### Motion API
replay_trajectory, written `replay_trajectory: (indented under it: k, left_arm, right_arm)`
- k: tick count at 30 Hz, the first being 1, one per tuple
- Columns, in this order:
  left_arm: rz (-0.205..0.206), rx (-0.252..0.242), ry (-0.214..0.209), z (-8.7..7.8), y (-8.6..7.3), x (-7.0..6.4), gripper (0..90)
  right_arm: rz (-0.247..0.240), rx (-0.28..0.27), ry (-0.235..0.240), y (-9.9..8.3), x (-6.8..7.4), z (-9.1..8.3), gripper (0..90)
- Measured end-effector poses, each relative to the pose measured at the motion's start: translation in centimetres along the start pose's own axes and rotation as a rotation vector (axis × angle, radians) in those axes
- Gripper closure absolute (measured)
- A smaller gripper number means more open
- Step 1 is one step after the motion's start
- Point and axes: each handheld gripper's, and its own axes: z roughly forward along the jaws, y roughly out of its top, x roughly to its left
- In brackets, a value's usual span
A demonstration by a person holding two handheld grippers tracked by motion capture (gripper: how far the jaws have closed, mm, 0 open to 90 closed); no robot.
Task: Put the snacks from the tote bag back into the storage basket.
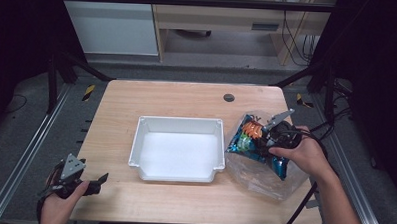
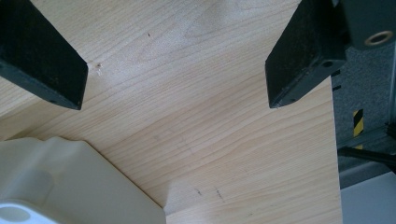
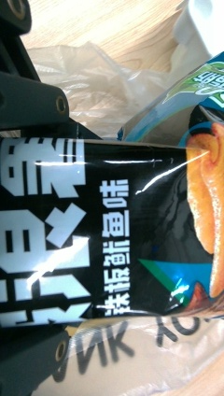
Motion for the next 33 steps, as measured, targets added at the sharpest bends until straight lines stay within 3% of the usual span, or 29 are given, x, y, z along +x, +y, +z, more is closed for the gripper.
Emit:
replay_trajectory:
  k: [7,15,33]
  left_arm:
    - [-0.003,-0.001,-0.002,0.1,0.0,0.0,5.3]
    - [-0.002,-0.001,-0.003,0.1,0.0,0.0,5.3]
    - [-0.003,0.0,-0.003,0.1,0.0,0.0,5.2]
  right_arm:
    - [0.021,-0.047,0.007,0.7,0.0,-0.6,40.8]
    - [0.015,-0.061,0.002,1.0,0.2,-1.0,40.9]
    - [0.01,-0.079,-0.063,0.6,0.9,-2.3,41.2]
